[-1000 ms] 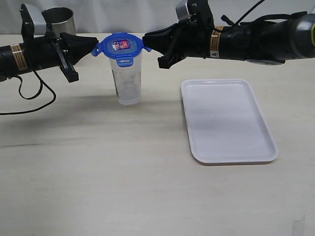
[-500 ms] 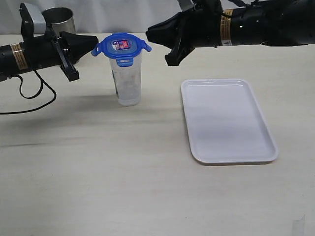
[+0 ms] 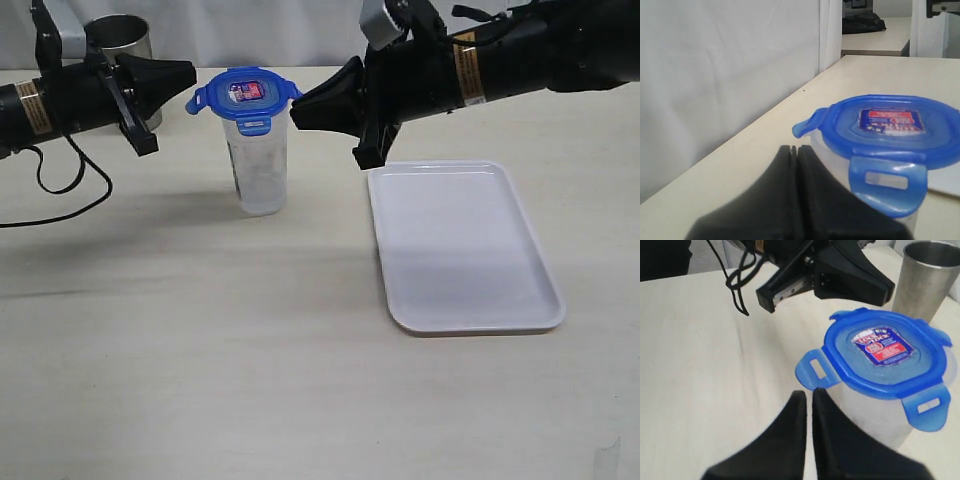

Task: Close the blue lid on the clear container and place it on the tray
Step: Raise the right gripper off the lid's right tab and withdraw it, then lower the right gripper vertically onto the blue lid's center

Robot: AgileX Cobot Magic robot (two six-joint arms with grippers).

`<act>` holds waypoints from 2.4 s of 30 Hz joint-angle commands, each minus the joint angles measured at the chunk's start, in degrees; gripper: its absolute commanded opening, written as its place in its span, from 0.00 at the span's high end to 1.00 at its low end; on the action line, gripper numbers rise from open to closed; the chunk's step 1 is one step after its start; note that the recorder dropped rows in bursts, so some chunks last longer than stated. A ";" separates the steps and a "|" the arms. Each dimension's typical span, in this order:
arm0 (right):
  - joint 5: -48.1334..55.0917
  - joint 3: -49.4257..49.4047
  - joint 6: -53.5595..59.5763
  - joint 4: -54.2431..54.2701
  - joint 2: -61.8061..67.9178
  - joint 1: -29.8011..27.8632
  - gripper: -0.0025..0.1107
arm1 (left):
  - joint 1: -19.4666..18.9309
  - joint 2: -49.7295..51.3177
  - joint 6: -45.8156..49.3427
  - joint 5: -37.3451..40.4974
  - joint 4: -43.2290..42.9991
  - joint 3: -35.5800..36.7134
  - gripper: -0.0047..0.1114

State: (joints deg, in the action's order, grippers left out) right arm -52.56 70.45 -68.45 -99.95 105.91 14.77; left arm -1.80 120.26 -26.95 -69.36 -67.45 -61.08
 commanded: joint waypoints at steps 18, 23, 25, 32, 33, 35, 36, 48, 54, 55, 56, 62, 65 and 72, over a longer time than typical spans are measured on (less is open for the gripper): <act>0.42 0.19 3.57 6.76 0.18 0.05 0.94 | -2.25 -8.03 -14.86 -0.60 -17.54 -0.26 0.96; 8.92 0.92 3.56 14.66 -0.05 1.73 0.94 | -1.15 -8.03 -13.57 -0.60 -16.22 -0.26 0.96; 18.56 3.96 -5.40 4.24 -0.47 4.20 0.94 | -1.15 -8.03 -13.57 -0.60 -16.00 -0.26 0.96; 41.91 11.86 -15.15 0.00 -1.76 9.56 0.94 | -1.15 -8.03 -13.57 -0.60 -15.66 -0.26 0.96; 48.86 12.22 -14.34 0.00 -2.17 10.66 0.94 | -1.15 -8.03 -13.57 0.17 -15.19 -0.26 0.96; 68.03 12.86 -9.15 0.00 -2.32 13.12 0.94 | -1.15 -8.03 -13.57 0.71 -14.50 -0.26 0.96; 78.80 13.36 -7.29 0.00 -2.16 14.70 0.94 | -1.15 -8.03 -13.57 0.71 -14.50 -0.26 0.96; 105.35 39.01 96.15 113.46 1.23 10.21 0.94 | -1.15 -8.03 -13.57 0.85 -14.53 -0.26 0.96; 106.02 42.98 86.60 96.75 5.37 20.73 0.94 | -1.15 -8.03 -13.57 0.85 -14.60 -0.26 0.96; 106.51 43.77 86.32 96.77 6.60 21.41 0.94 | -1.15 -8.03 -13.57 0.85 -14.73 -0.26 0.96; 107.10 44.73 86.57 98.06 7.92 21.75 0.94 | -1.15 -8.03 -13.57 0.85 -14.85 -0.26 0.96; 110.22 50.49 87.26 100.59 14.73 21.84 0.94 | -1.15 -8.03 -13.57 0.85 -14.97 -0.26 0.96; 110.74 51.45 87.26 100.70 16.59 21.84 0.94 | -1.15 -8.03 -13.57 0.85 -14.97 -0.26 0.96; 111.63 51.45 87.26 100.58 17.94 21.84 0.94 | -1.15 -8.03 -13.57 0.85 -14.97 -0.26 0.96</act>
State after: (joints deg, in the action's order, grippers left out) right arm 58.34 121.36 18.95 0.63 123.77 36.75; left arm -3.13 112.61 -40.53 -68.73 -82.52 -61.08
